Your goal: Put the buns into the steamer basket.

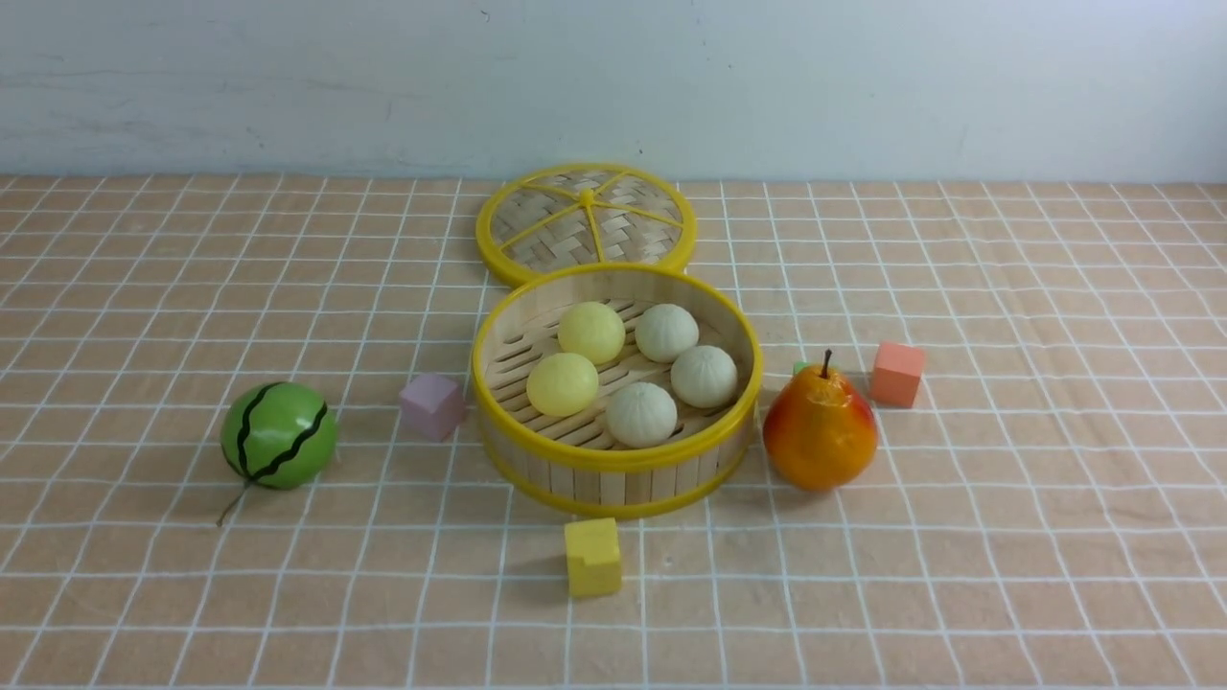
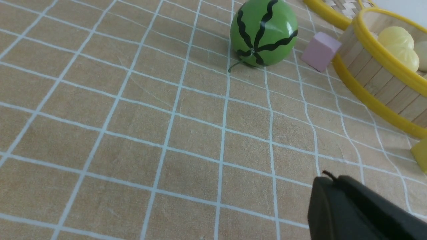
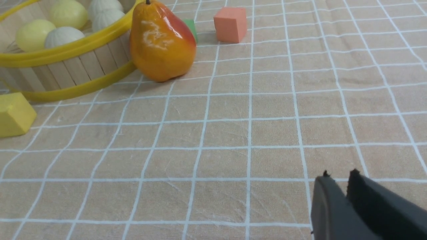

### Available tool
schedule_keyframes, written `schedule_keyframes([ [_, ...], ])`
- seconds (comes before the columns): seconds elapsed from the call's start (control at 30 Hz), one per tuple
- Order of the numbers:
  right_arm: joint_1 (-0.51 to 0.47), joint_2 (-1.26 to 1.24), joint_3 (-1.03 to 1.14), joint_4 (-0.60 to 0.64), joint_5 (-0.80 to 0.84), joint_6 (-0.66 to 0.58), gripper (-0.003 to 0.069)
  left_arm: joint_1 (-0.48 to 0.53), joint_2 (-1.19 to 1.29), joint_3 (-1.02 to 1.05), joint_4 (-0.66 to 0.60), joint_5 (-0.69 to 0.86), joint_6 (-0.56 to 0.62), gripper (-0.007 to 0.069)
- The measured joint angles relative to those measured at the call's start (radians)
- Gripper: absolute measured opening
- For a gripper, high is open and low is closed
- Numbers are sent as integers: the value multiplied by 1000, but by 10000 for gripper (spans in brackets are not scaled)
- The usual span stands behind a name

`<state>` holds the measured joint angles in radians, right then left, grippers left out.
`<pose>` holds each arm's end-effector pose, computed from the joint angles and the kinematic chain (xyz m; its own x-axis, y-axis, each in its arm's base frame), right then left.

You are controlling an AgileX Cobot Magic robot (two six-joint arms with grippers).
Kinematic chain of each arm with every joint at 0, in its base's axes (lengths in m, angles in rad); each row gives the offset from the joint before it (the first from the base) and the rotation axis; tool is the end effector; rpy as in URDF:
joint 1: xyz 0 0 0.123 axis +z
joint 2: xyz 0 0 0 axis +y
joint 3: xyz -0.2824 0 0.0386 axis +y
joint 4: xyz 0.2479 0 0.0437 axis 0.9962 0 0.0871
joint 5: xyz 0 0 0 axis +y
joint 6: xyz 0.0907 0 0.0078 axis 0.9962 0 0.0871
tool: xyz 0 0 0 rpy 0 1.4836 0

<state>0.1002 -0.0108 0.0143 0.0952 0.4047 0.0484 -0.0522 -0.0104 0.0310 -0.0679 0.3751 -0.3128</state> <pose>0.0510 0.0086 0.1727 -0.3278 0.1032 -0.9391 -0.0917 0.9858 0.1403 0.0525 -0.0050 0.1696 -0.3092 -0.3514 -0.8837 -0.0405 0.9332 -0.3570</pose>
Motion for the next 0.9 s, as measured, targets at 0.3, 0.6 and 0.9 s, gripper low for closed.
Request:
schedule_keyframes([
  [0.3,0,0,0,0,0,-1,97,0,0,0,0,0,0,-13],
  [0.6,0,0,0,0,0,-1,107,0,0,0,0,0,0,-11],
  [0.9,0,0,1,0,-2,-1,116,0,0,0,0,0,0,-3],
])
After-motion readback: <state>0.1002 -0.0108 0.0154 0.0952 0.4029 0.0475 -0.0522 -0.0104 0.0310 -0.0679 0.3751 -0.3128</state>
